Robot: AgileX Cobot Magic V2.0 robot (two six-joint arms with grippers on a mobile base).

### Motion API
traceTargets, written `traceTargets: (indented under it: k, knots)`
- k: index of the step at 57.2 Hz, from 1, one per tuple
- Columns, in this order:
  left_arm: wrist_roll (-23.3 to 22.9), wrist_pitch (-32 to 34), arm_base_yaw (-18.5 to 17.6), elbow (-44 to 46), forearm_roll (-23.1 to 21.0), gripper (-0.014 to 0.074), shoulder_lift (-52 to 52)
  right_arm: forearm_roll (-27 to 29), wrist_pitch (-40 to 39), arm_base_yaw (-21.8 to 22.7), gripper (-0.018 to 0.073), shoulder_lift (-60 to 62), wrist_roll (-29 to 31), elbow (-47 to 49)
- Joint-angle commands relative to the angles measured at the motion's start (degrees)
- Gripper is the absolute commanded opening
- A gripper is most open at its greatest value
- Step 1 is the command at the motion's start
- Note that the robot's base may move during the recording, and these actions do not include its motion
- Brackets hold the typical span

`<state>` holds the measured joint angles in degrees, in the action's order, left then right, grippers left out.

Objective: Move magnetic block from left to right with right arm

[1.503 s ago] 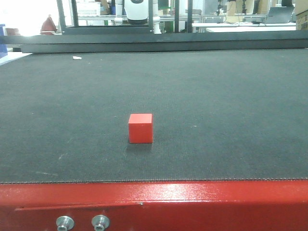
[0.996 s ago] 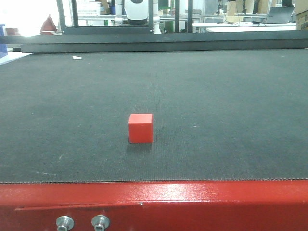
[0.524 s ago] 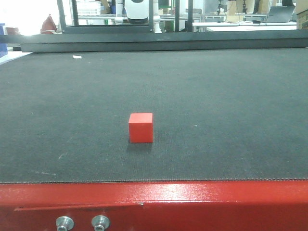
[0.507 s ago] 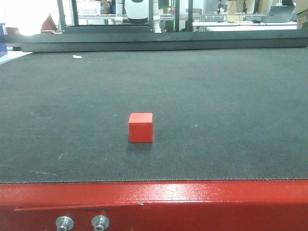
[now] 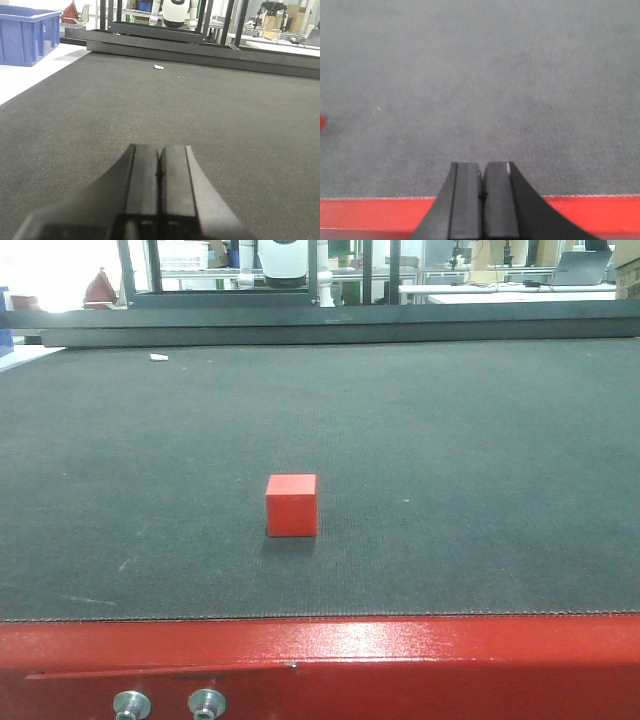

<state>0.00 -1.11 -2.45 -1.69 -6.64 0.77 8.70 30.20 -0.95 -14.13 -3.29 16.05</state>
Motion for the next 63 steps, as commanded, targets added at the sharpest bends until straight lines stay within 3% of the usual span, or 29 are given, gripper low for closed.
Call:
traceTargets:
  k: [1, 10, 21, 29, 34, 45, 63]
  knots:
    - [0.00, 4.36, -0.24, -0.57, 0.00, -0.0126, 0.62, -1.89, -5.27, -0.05, 0.0033, -6.06, -0.05, 3.95]
    - [0.00, 4.36, -0.24, -0.57, 0.00, -0.0126, 0.62, -7.25, -6.97, -3.40, 0.0033, -16.13, -0.05, 6.88]
    - [0.00, 4.36, -0.24, -0.57, 0.00, -0.0126, 0.62, -8.21, -7.94, -9.47, 0.0034, -28.25, -0.48, 11.49]
    - [0.00, 4.36, -0.24, -0.57, 0.00, -0.0126, 0.62, -9.79, -7.67, -14.42, 0.0039, -37.53, -4.93, 16.95]
    - [0.00, 4.36, -0.24, -0.57, 0.00, -0.0126, 0.62, -11.97, -6.85, -17.95, 0.0132, -42.78, -9.10, 20.73]
    - [0.00, 4.36, -0.24, -0.57, 0.00, -0.0126, 0.62, -13.63, -1.88, -26.08, 0.0617, -56.06, -21.25, 30.97]
    - [0.00, 4.36, -0.24, -0.57, 0.00, -0.0126, 0.62, -13.33, 16.73, -34.92, 0.0601, -73.77, -27.68, 53.57]
